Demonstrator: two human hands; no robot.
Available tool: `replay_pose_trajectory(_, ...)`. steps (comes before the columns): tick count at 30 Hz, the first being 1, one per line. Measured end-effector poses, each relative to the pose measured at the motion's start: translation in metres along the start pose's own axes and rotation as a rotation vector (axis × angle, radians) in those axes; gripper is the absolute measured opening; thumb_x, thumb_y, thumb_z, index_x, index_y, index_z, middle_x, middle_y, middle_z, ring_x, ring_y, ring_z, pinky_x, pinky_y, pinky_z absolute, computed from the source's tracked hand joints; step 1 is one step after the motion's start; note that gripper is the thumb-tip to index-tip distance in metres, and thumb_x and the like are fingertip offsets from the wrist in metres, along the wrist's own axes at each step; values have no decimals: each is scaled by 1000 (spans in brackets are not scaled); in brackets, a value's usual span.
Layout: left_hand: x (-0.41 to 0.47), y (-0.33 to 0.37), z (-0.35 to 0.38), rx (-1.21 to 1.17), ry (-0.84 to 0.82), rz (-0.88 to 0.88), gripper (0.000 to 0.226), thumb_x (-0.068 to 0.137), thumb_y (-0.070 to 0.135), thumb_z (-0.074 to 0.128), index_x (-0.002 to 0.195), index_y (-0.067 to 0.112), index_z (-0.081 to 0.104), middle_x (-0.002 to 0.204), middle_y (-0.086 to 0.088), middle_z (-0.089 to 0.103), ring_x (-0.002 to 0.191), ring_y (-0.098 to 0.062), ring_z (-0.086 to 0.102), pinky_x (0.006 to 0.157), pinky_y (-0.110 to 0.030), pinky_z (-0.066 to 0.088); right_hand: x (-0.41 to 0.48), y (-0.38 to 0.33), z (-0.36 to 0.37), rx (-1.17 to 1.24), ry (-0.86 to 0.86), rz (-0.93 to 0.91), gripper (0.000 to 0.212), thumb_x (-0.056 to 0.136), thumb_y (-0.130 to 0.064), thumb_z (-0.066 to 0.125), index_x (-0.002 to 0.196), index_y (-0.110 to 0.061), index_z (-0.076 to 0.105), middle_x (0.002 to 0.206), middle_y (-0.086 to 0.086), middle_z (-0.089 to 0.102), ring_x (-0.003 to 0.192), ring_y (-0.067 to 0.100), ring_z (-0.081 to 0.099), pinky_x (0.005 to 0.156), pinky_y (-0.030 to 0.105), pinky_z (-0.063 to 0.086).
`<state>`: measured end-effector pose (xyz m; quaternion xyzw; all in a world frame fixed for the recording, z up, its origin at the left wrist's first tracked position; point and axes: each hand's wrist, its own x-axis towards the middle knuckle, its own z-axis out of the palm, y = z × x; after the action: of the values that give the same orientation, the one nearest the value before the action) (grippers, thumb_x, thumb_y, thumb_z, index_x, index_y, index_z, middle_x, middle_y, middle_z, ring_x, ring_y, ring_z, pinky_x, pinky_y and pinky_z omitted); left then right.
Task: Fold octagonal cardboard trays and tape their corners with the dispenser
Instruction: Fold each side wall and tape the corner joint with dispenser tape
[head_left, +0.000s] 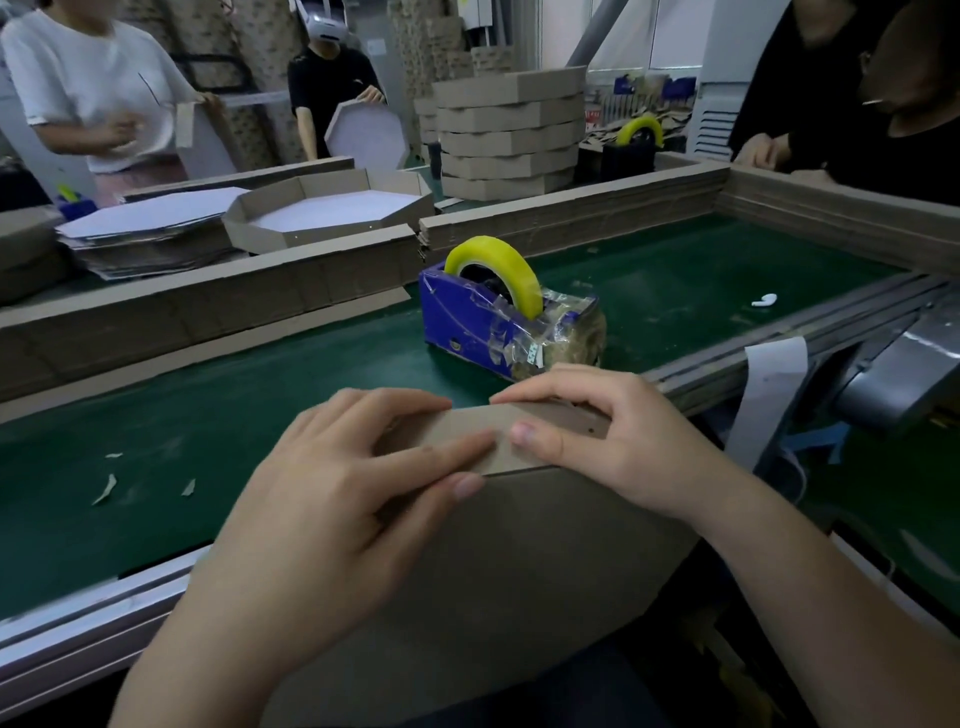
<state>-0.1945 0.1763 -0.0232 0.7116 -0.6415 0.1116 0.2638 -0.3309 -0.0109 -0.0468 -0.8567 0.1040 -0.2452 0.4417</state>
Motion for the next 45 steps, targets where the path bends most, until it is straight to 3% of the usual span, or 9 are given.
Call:
replay_pose_trajectory(9, 13, -2, 13, 50, -38, 49, 38, 93, 47, 45, 119, 33, 69, 112, 2, 63, 94, -23, 59, 72, -44, 51, 1, 14, -15, 252, 18, 156, 22, 76, -32, 66, 94, -23, 75, 89, 7, 72, 79, 14, 64, 66, 18, 47)
replay_pose_trajectory(20, 10, -5, 6, 65, -14, 79, 39, 96, 45, 42, 122, 31, 67, 116, -1, 63, 96, -26, 60, 72, -46, 51, -3, 9, -4, 94, 133, -9, 19, 85, -32, 59, 97, -24, 73, 93, -14, 71, 93, 3, 64, 75, 9, 44)
replay_pose_trajectory(28, 13, -3, 4, 109, -106, 9, 40, 94, 49, 39, 125, 39, 64, 114, 4, 62, 96, -21, 60, 82, -44, 51, 0, 16, 0, 116, 111, 27, 15, 94, -18, 60, 101, -19, 73, 96, -11, 71, 97, 2, 62, 79, 11, 43)
replay_pose_trajectory(30, 17, -2, 5, 161, -119, 25, 40, 94, 48, 39, 124, 40, 64, 112, 4, 63, 95, -19, 60, 92, -44, 48, 2, 17, -1, 103, 87, 30, 16, 94, -25, 60, 102, -20, 73, 96, -13, 70, 97, 1, 62, 79, 10, 43)
replay_pose_trajectory(33, 23, 0, 9, 136, -129, 4, 42, 94, 47, 37, 124, 38, 64, 112, 2, 63, 98, -20, 60, 81, -36, 51, 11, 19, -13, 84, 29, 64, 26, 87, -39, 55, 100, -26, 72, 94, -16, 70, 93, -3, 62, 78, 11, 44)
replay_pose_trajectory(36, 23, -3, 10, 105, -122, -25, 43, 94, 48, 35, 125, 38, 64, 114, 2, 62, 100, -20, 60, 78, -36, 51, 42, 33, -41, 12, 297, 96, 18, 94, -38, 53, 92, -31, 69, 92, -13, 64, 79, -8, 56, 78, 23, 42)
replay_pose_trajectory(38, 24, -5, 10, 96, -117, -26, 44, 94, 49, 34, 126, 39, 63, 115, 4, 62, 102, -19, 59, 80, -36, 51, 72, 42, -63, -146, 375, 202, 19, 96, -36, 52, 93, -30, 69, 99, -12, 57, 87, -2, 53, 81, 29, 40)
replay_pose_trajectory(41, 23, -6, 10, 66, -110, -50, 45, 93, 52, 33, 125, 42, 63, 115, 8, 61, 103, -16, 58, 82, -37, 50, 104, 60, -80, -237, 119, 431, 28, 98, -43, 48, 88, -30, 70, 105, -12, 57, 80, 11, 49, 68, 29, 39)
replay_pose_trajectory(45, 23, -11, 10, 39, -99, -81, 46, 92, 53, 32, 124, 43, 63, 114, 9, 61, 104, -15, 58, 84, -37, 50, 107, 66, -85, 5, -18, 554, 18, 90, -33, 62, 80, -25, 75, 98, 1, 62, 68, 14, 38, 56, 26, 32)
